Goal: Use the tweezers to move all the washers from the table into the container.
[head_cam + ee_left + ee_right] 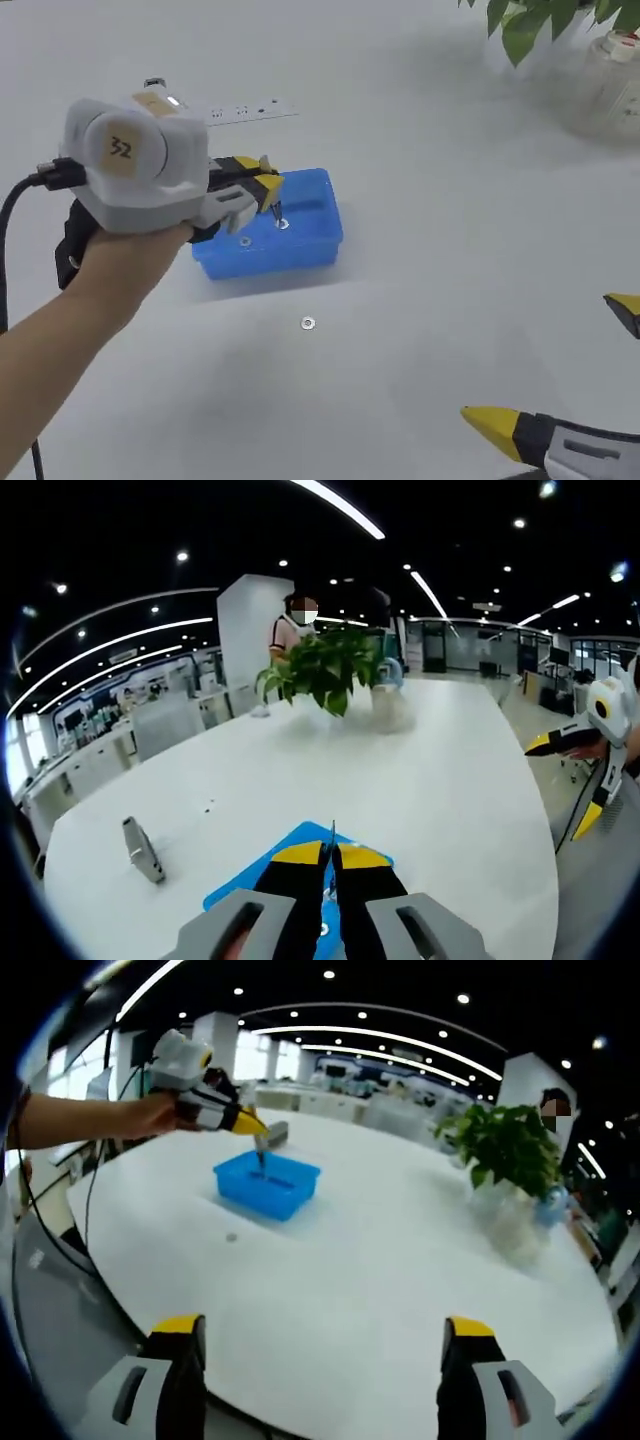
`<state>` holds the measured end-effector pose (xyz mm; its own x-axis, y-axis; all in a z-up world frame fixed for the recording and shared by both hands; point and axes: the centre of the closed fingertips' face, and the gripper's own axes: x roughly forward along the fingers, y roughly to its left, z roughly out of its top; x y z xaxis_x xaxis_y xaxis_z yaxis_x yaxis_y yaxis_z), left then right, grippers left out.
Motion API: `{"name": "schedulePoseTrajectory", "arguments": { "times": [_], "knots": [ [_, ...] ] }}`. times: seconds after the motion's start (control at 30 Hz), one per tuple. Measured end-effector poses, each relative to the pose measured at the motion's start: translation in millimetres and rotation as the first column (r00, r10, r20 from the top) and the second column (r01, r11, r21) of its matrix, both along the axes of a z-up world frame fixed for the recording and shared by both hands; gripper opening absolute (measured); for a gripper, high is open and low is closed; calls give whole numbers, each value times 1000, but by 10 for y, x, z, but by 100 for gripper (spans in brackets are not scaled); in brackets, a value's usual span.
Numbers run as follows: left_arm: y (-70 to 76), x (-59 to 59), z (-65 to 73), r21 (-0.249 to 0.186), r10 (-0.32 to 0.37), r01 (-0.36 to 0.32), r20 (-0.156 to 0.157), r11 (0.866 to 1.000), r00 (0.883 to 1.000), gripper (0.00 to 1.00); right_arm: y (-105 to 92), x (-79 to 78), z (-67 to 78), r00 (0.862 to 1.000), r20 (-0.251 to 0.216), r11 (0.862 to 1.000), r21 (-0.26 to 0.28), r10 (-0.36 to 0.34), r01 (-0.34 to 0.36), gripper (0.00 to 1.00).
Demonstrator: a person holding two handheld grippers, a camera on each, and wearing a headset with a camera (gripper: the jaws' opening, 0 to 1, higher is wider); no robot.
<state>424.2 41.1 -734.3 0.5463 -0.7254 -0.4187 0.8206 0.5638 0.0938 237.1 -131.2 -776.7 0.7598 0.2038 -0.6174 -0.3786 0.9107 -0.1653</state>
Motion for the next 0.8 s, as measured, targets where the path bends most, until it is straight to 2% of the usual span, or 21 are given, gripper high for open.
{"name": "schedulePoseTrajectory", "arguments": {
  "times": [0.1, 0.23, 0.3, 0.43, 0.63, 0.8],
  "knots": [
    [-19, 47, -108, 11, -3, 3, -6, 1000, 1000, 0, 18, 10, 2, 1000, 11, 1000, -14, 1, -1, 95],
    [-8, 101, -259, 12, 11, -10, -46, 1000, 999, 0, -9, 5, -30, 1000, -2, 1000, -31, -3, 3, 93],
    [-9, 110, -290, 6, 12, -12, -55, 1000, 998, 0, -20, 8, -27, 1000, -2, 999, -31, -10, 10, 92],
    [2, 130, -329, 15, 12, -11, -55, 1000, 998, 0, -36, 22, -4, 1000, 11, 999, -31, -20, 21, 90],
    [-16, 114, -432, 29, -2, 4, -75, 1000, 997, 0, -53, 29, -15, 1000, 10, 999, -44, -26, 26, 90],
    [-35, 97, -447, 41, -15, 17, -65, 999, 998, 0, -86, 36, -18, 999, 10, 998, -51, -38, 39, 90]
  ]
}}
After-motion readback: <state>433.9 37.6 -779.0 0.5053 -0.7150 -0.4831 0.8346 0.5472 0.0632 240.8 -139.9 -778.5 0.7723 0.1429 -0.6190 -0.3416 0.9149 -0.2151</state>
